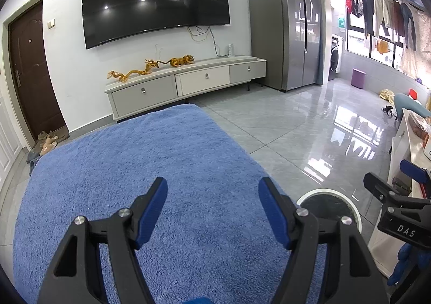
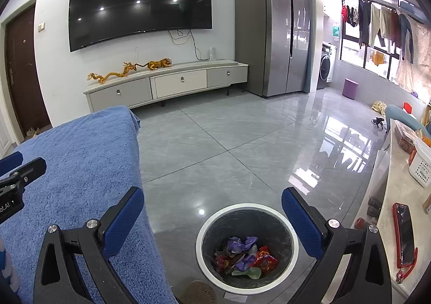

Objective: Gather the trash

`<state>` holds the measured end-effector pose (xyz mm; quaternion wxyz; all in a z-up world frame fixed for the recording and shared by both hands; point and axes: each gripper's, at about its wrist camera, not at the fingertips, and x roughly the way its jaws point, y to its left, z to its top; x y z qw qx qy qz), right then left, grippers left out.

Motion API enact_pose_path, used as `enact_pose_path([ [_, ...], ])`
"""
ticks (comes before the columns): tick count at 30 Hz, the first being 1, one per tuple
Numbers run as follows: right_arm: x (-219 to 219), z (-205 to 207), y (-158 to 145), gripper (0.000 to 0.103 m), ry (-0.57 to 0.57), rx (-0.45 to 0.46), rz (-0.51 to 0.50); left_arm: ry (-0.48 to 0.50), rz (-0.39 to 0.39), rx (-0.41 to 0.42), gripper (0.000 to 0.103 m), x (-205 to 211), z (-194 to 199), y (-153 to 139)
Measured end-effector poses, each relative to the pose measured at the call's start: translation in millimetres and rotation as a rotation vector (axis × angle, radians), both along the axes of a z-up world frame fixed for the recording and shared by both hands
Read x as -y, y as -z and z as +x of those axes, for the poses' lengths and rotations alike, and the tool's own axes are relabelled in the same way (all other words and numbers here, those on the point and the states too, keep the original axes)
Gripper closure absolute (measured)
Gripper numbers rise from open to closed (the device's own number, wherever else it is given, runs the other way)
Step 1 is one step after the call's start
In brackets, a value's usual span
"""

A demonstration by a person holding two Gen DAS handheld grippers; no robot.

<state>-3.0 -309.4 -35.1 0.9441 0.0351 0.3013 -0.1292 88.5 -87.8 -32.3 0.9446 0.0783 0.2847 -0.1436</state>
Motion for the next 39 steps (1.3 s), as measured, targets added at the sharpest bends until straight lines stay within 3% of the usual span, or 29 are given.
enact_pose_path([
  [19, -0.2, -0.3, -0.1, 0.0, 0.0, -0.001, -0.002, 0.016, -0.004, 0.001, 0.027, 0.5, -3.3, -0.6],
  [39, 0.7, 0.1, -0.8, 0.0, 0.001, 0.0, -0.003, 0.028, -0.004, -0.001, 0.027, 2.8, -3.7, -3.8],
])
